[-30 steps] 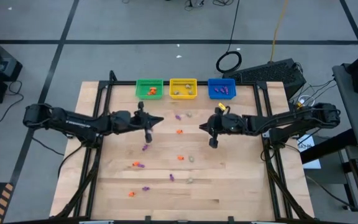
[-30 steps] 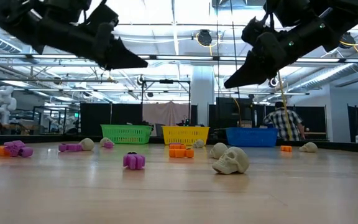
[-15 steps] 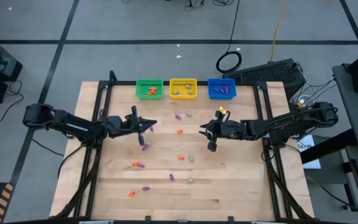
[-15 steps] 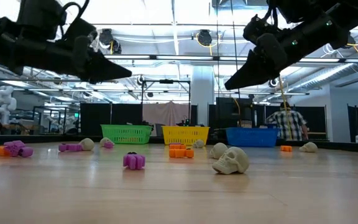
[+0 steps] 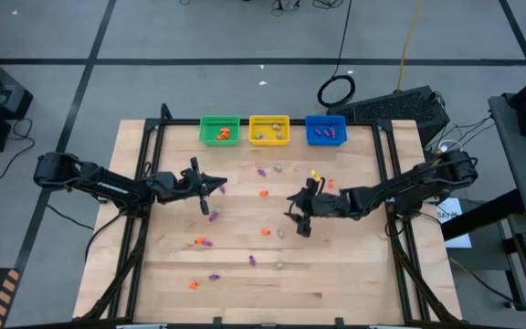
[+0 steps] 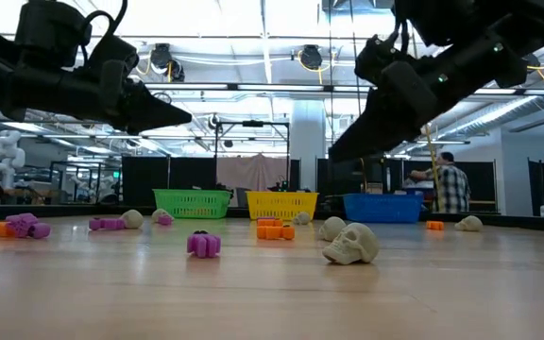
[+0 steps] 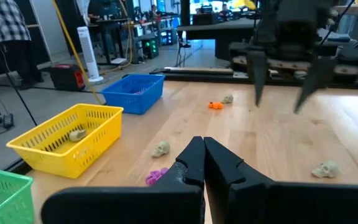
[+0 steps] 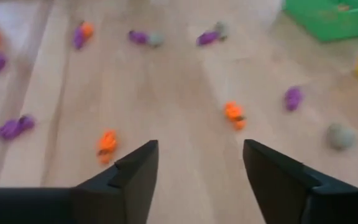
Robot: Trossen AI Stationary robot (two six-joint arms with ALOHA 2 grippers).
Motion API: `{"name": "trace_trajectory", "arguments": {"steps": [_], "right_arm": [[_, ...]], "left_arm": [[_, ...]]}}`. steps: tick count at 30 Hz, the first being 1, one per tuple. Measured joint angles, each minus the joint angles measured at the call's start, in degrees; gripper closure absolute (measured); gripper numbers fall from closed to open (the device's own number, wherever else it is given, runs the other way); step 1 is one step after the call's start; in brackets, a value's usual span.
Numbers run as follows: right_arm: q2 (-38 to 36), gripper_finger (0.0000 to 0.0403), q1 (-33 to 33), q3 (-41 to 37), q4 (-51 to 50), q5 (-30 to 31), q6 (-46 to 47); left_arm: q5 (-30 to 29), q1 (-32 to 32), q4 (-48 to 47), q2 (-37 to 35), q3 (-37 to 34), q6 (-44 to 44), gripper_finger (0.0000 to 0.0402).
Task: Sort Halloween decoration
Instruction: Put the white skull toy into the yellow bin
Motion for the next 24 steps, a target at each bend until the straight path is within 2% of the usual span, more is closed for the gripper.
{"name": "trace_trajectory", "arguments": {"steps": [2, 7, 9, 16, 24], "right_arm": [[1.34, 0.0162, 1.66, 0.76, -0.18, -0.34, -0.01], [4.41, 0.0144, 6.19, 1.84, -0.41, -5.81, 1.37], [5.64, 0.0143, 7.86, 2.22, -0.42, -5.66, 2.88], [10.79, 0.0152, 10.37, 5.23, -1.79, 1.28, 16.23], [14.74, 0.0153, 13.65, 14.75, -16.51, 8.51, 28.59]], "left_arm": [[0.03, 0.0, -0.01, 0.0, 0.0, -0.02, 0.0401], [0.06, 0.0, -0.1, 0.0, 0.0, -0.63, 0.0401], [0.06, 0.0, -0.08, 0.0, 0.0, -1.4, 0.0401], [0.05, -1.43, 0.06, 0.0, 0.02, -1.51, 0.0401], [0.01, -3.33, -0.15, 0.0, 0.02, -1.48, 0.0401]]}}
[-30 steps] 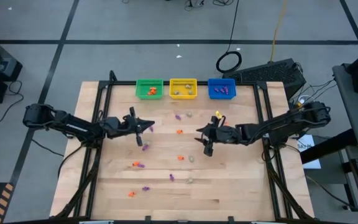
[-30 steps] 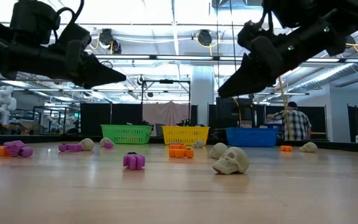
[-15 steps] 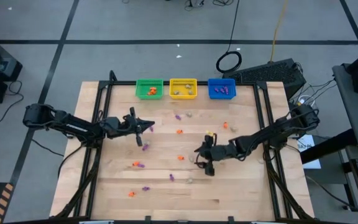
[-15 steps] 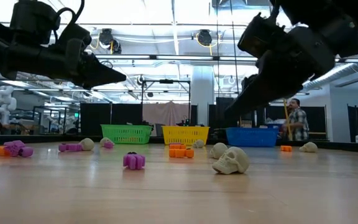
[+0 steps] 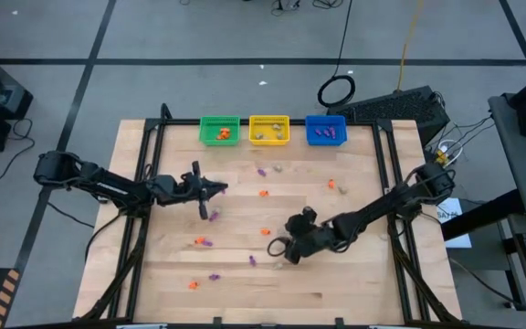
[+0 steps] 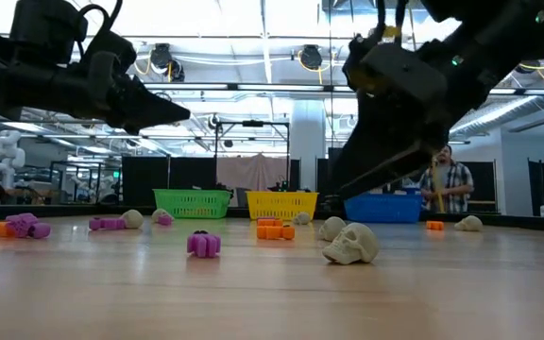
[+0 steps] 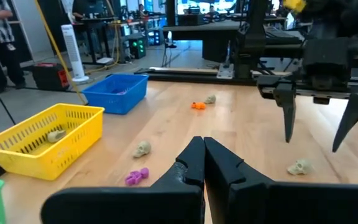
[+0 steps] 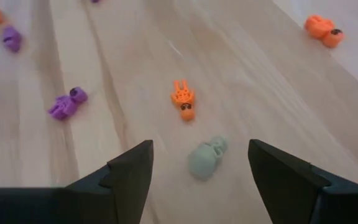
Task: Sort Halloween decoration
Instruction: Put the white skull toy into the yellow bin
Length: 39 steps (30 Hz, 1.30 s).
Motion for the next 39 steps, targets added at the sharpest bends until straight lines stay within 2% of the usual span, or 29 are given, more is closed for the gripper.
{"name": "trace_trajectory", "arguments": {"steps": [7, 13, 17, 21, 32, 35, 39], "right_arm": [[7.3, 0.0154, 1.15, 5.26, -5.33, 1.24, 6.48], [11.86, 0.0154, 1.24, 6.98, -5.03, 7.88, 8.97], [12.95, 0.0162, 1.25, 7.12, -4.85, 9.77, 9.57], [13.04, 0.0197, 1.25, 7.1, -6.03, 11.3, 9.92], [13.08, 0.034, 1.12, 7.03, -5.79, 10.08, 6.19], [12.96, 0.0351, 1.16, 7.02, -5.83, 9.55, 4.29], [11.92, 0.0344, 1.12, 6.91, -6.1, 7.72, 2.46]], "left_arm": [[-0.02, -0.15, 0.01, 0.0, 0.0, 0.02, 0.0401], [-0.17, -0.21, -0.17, 0.0, 0.0, -0.01, 0.0401], [-0.2, -0.45, -0.2, 0.0, 0.0, 0.02, 0.0401], [-0.42, -0.44, -1.06, 0.0, 0.02, 0.04, 0.0401], [-0.42, -0.43, -1.38, 0.0, 0.02, 0.02, 0.0401], [-0.42, -0.43, -1.5, 0.0, 0.02, 0.0, 0.0401], [-0.42, -0.43, -1.51, 0.0, 0.02, -0.01, 0.0401]]}}
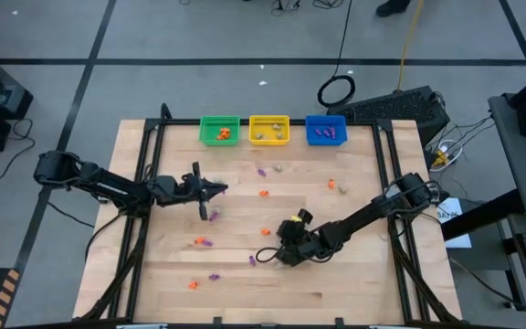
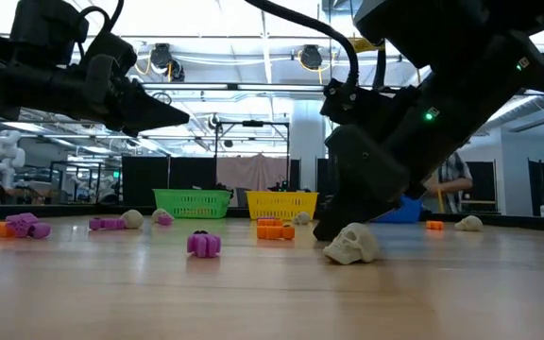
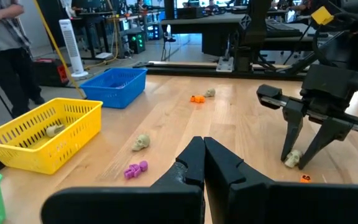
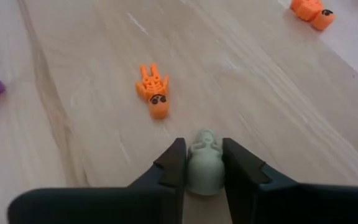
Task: Sort Halloween decoration
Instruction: Put the white skull toy into the yellow bin
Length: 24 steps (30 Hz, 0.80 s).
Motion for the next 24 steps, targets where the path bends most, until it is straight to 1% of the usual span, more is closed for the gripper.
{"name": "trace_trajectory", "arguments": {"steps": [7, 12, 15, 18, 24], "right_arm": [[-4.34, 0.0345, -0.25, -0.21, -0.91, -2.51, -5.59], [-8.15, 0.0344, -2.73, -0.21, -1.0, -2.68, -10.45], [-10.83, 0.0343, -5.12, -0.13, -0.74, -4.33, -14.0], [-13.59, 0.0343, -8.36, -0.12, -0.72, -4.43, -18.26], [-17.98, 0.0342, -17.96, -0.1, -0.49, -4.51, -26.91]], "left_arm": [[0.02, 0.0, -0.04, 0.0, 0.0, 0.0, 0.0401], [0.02, 0.0, -0.02, 0.0, 0.02, -0.02, 0.0401], [0.02, 0.0, -0.02, 0.0, 0.02, -0.04, 0.0401], [0.02, 0.0, -0.01, 0.0, 0.02, -0.08, 0.0401], [0.02, 0.0, -0.02, 0.0, 0.02, -0.95, 0.0401]]}}
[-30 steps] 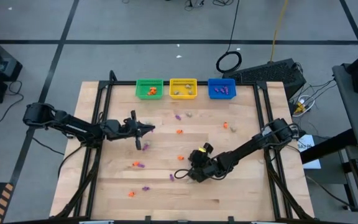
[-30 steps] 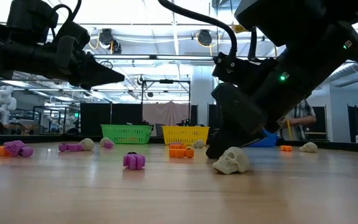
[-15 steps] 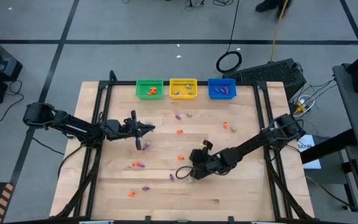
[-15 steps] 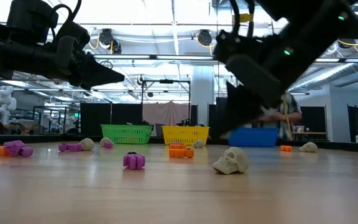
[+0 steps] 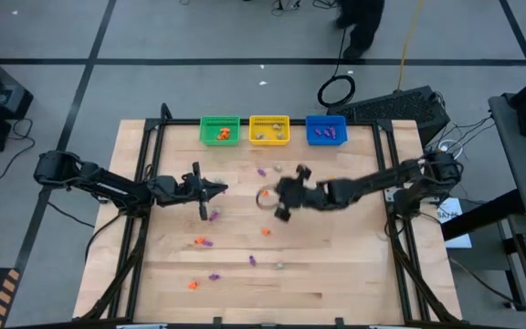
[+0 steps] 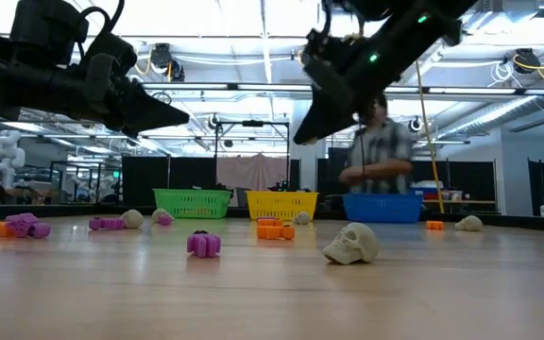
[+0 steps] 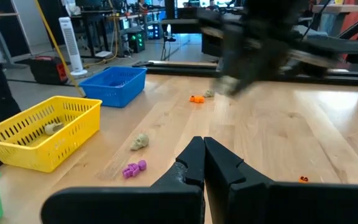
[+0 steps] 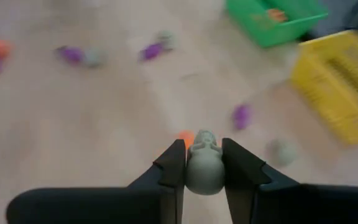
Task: Sort Halloween decoration
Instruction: Put the white skull toy into the yellow bin
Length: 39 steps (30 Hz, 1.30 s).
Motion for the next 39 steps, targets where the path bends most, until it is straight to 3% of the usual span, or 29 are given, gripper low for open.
{"name": "trace_trajectory", "arguments": {"steps": [6, 16, 28, 39], "right_arm": [[-0.5, 0.0342, -14.15, 1.57, 0.27, -8.27, -6.37], [7.34, 0.0342, -32.5, 13.86, 0.03, -18.0, -14.95], [20.49, 0.0342, -39.2, 29.46, -10.36, -25.67, -17.79], [24.1, 0.0342, -41.46, 32.57, -10.35, -30.02, -17.56]], "left_arm": [[0.02, 0.0, 0.02, 0.0, 0.0, -0.33, 0.0401], [0.02, 0.02, -0.23, 0.01, 0.0, -0.42, 0.0401], [0.02, 0.02, 0.04, 0.02, 0.0, -0.08, 0.0401], [-0.07, 0.07, 0.57, 0.02, 0.0, 0.03, 0.0401]]}}
